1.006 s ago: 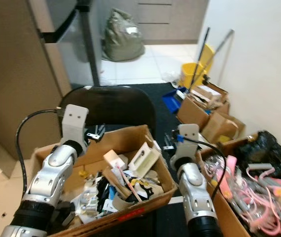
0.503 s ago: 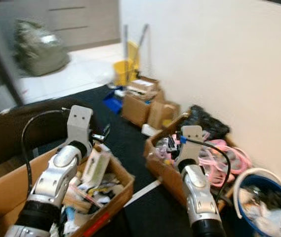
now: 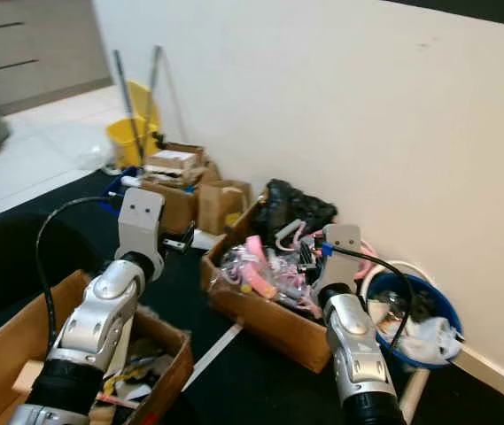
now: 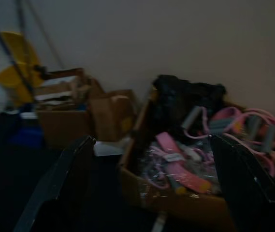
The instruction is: Picking trash to rubbish bin
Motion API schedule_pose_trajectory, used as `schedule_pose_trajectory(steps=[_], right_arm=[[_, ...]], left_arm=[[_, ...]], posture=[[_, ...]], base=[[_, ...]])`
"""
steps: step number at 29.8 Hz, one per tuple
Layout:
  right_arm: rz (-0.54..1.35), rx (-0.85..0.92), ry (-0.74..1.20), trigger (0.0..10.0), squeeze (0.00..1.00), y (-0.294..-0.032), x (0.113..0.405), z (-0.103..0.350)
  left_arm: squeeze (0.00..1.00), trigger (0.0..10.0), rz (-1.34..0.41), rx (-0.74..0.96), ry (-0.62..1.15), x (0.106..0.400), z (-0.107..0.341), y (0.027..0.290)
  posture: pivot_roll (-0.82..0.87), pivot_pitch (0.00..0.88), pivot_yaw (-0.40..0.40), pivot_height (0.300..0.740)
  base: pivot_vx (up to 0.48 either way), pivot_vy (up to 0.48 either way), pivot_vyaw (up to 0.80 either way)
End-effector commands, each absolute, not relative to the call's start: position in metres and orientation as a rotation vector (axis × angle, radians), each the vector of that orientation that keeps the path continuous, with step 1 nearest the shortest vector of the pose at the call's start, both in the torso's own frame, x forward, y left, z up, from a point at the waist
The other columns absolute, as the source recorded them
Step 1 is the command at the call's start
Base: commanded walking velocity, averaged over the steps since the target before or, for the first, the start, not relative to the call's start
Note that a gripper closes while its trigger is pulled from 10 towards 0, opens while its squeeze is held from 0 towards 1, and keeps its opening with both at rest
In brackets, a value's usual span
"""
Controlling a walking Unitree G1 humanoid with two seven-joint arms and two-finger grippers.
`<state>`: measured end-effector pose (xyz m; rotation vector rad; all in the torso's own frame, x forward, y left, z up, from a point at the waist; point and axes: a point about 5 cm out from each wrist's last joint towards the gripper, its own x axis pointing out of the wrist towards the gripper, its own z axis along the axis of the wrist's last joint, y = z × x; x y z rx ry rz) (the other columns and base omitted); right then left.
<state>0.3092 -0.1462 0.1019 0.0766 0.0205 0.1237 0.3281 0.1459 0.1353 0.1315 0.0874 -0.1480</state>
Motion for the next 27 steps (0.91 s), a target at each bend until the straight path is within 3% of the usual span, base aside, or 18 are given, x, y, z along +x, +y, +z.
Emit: schedule_pose_trajectory(steps=[1,27], right_arm=[[0.127,0.085,0.034,10.0,0.00,-0.1454,0.3074,0.0996],[0.122,0.103,0.042,10.0,0.00,-0.1424,0.3060,0.0977]], left_arm=[[0.00,10.0,-0.146,0.132,0.100,0.3273,0.1321,0.1464],[0.00,10.0,-0.157,0.145,0.099,0.3276,0.1333,0.1469]], posture=[[-0.10,0.051,-0.019,0.740],[-0.07,0.063,-0.014,0.740]], base=[[0.000,0.000,-0.80],[0.000,0.000,-0.80]])
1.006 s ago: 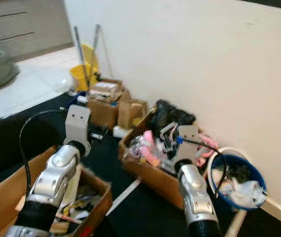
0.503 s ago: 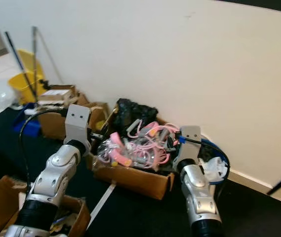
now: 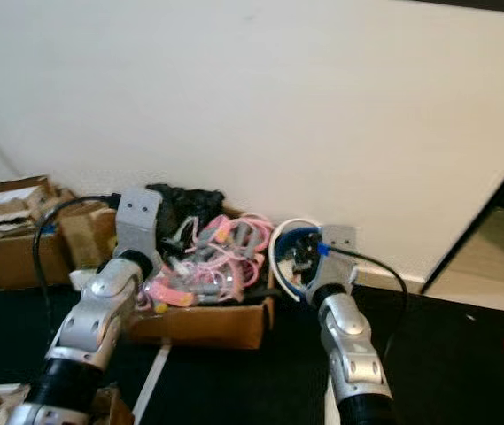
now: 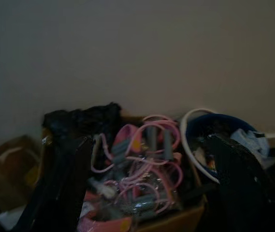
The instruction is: Picking trash to rubbish bin
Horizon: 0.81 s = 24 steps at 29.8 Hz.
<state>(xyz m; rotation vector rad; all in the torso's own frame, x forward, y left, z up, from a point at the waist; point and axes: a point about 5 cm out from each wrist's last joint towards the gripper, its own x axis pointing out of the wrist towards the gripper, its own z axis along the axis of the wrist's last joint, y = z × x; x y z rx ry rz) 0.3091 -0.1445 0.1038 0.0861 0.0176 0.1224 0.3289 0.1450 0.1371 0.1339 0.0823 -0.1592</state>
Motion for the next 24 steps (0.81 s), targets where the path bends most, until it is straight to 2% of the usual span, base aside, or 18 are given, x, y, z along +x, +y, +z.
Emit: schedule_pose_trajectory(steps=[1,24], right_arm=[[0.123,0.103,0.045,10.0,0.00,-0.1421,0.3053,0.0966],[0.089,0.109,0.058,10.0,0.00,-0.1469,0.3038,0.0925]], left_arm=[[0.00,10.0,-0.155,0.143,0.101,0.3270,0.1327,0.1473],[0.00,10.0,-0.149,0.151,0.108,0.3301,0.1323,0.1476]], posture=[[-0.06,0.063,-0.014,0.740],[-0.06,0.076,0.003,0.740]], base=[[0.000,0.000,-0.80],[0.000,0.000,-0.80]])
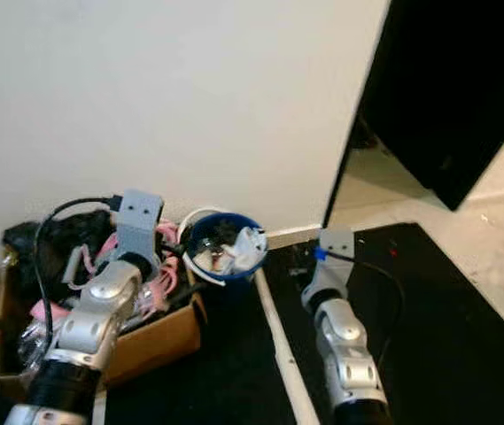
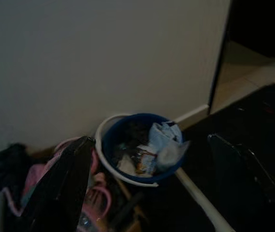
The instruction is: Picking trash to rubbish bin
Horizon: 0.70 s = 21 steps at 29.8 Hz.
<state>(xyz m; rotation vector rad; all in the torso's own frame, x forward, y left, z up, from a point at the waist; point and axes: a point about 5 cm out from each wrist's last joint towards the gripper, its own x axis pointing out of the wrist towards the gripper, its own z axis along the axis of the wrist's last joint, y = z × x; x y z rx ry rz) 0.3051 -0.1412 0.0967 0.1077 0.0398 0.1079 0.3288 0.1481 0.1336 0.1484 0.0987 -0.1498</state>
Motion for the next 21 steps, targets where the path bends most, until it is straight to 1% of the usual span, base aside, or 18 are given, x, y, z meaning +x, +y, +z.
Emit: schedule_pose_trajectory(steps=[1,6,11,14,21], right_arm=[[0.088,0.110,0.056,10.0,0.00,-0.1474,0.3042,0.0936],[0.082,0.105,0.060,10.0,0.00,-0.1496,0.3046,0.0927],[0.075,0.108,0.054,10.0,0.00,-0.1526,0.3053,0.0952],[0.071,0.105,0.057,10.0,0.00,-0.1513,0.3055,0.0938],[0.056,0.106,0.059,10.0,0.00,-0.1542,0.3047,0.0923]], left_arm=[[0.00,10.0,-0.148,0.151,0.107,0.3306,0.1330,0.1481],[0.00,10.0,-0.137,0.156,0.108,0.3314,0.1322,0.1525],[0.00,10.0,-0.145,0.161,0.101,0.3328,0.1346,0.1511],[0.00,10.0,-0.131,0.154,0.104,0.3333,0.1337,0.1534],[0.00,10.0,-0.145,0.160,0.102,0.3356,0.1326,0.1488]], posture=[[-0.06,0.076,-0.001,0.740],[-0.06,0.078,0.004,0.740],[-0.06,0.074,-0.003,0.740],[-0.07,0.080,0.011,0.740],[-0.07,0.068,0.012,0.740]], base=[[0.000,0.000,-0.80],[0.000,0.000,-0.80],[0.000,0.000,-0.80],[0.000,0.000,-0.80],[0.000,0.000,-0.80]])
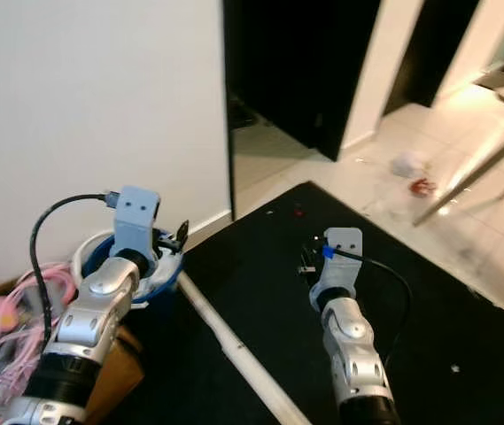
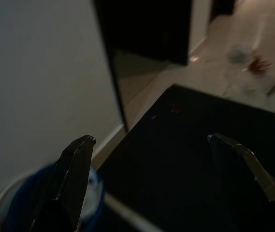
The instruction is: Picking trash to rubbish bin
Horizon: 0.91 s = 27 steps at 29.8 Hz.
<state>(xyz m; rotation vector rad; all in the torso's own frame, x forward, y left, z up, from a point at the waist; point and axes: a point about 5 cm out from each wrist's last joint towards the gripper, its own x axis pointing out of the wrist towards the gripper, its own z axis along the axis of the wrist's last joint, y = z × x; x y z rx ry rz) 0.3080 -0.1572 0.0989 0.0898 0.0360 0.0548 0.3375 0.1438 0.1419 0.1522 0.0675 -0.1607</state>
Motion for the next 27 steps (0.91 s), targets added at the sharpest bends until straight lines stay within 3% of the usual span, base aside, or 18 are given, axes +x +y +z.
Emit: schedule_pose_trajectory(steps=[1,27], right_arm=[[0.055,0.104,0.063,10.0,0.00,-0.154,0.304,0.091],[0.044,0.081,0.104,10.0,0.00,-0.160,0.302,0.088]], left_arm=[[0.00,10.0,-0.137,0.156,0.104,0.336,0.132,0.149],[0.00,10.0,-0.135,0.093,0.118,0.330,0.123,0.148]], posture=[[-0.07,0.068,0.012,0.740],[-0.09,0.065,-0.003,0.740]], base=[[0.000,0.000,-0.80],[0.000,0.000,-0.80]])
